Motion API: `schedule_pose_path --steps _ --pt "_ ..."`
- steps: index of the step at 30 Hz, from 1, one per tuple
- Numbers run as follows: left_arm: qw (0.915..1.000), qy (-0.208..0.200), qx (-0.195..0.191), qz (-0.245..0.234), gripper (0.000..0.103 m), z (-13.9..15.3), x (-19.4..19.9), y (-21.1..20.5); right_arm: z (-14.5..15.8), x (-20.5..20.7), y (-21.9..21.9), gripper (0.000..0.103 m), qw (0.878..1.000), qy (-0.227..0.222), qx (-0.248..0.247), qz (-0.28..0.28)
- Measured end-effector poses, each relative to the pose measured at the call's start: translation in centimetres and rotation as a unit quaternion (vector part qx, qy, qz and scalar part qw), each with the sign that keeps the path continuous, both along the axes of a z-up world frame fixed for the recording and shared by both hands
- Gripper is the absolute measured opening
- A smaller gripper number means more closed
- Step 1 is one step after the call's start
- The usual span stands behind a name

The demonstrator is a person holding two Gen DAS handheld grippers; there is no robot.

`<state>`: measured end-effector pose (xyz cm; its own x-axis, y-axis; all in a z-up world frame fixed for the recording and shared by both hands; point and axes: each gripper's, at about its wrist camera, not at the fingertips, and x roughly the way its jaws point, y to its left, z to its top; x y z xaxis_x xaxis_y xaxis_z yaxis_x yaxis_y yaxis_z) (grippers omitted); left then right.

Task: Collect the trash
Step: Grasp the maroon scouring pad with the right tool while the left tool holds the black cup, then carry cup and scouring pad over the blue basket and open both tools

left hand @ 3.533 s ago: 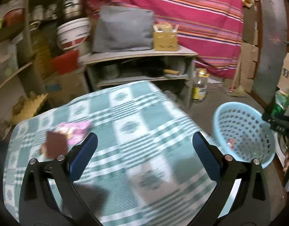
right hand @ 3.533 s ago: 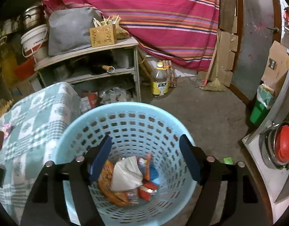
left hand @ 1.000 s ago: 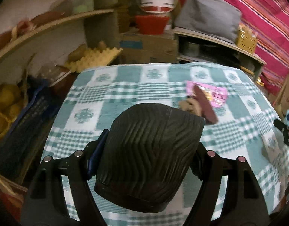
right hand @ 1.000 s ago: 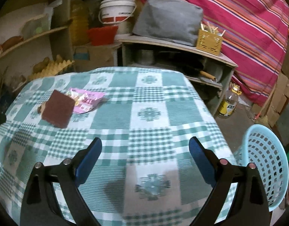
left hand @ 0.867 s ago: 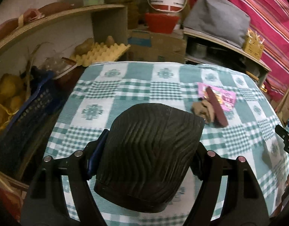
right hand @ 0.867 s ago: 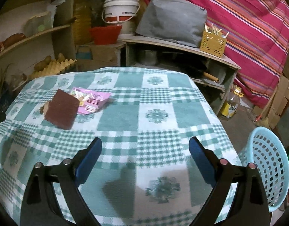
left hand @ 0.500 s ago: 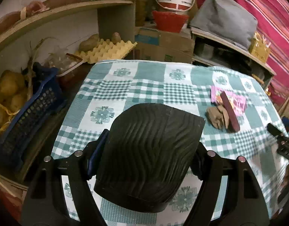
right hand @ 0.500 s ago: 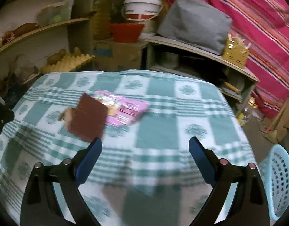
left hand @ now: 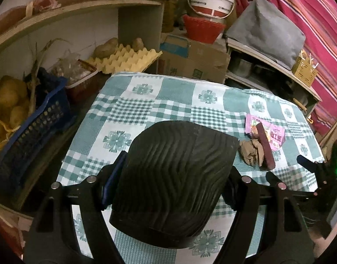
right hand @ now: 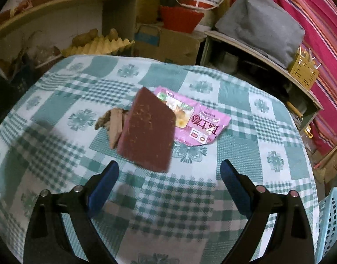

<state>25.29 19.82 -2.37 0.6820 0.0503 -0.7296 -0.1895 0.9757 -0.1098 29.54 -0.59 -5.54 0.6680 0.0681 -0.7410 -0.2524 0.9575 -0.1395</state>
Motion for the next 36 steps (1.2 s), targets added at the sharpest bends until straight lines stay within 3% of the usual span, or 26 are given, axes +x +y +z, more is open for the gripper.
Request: schedule_pose_path --steps 9,12,17,20,29,36 --pt "1.0000 0.001 -0.003 0.003 0.073 -0.1 -0.1 -0.1 -0.1 1.6 1.1 0.088 0.999 -0.020 -0.023 0.009" --pt "1.0000 0.001 -0.003 0.003 0.073 0.0 0.0 -0.4 0.5 1.8 1.1 0.069 0.999 -0.026 -0.021 0.019" --pt "1.0000 -0.002 -0.004 0.002 0.073 0.4 0.1 -0.9 1.1 2.3 0.7 0.031 0.999 -0.022 -0.014 0.029" --pt "1.0000 -0.005 -0.005 0.002 0.073 0.7 0.2 -1.2 1.3 2.5 0.0 0.014 0.999 -0.019 -0.003 0.031" --pt "0.9998 -0.018 -0.002 -0.012 0.073 1.6 0.0 -3.6 3.6 -0.1 -3.6 0.014 0.999 -0.039 0.007 0.031" --pt "0.9988 -0.026 0.005 -0.040 0.073 2.2 -0.5 -6.8 5.4 -2.9 -10.1 0.014 0.999 -0.052 -0.002 -0.006"
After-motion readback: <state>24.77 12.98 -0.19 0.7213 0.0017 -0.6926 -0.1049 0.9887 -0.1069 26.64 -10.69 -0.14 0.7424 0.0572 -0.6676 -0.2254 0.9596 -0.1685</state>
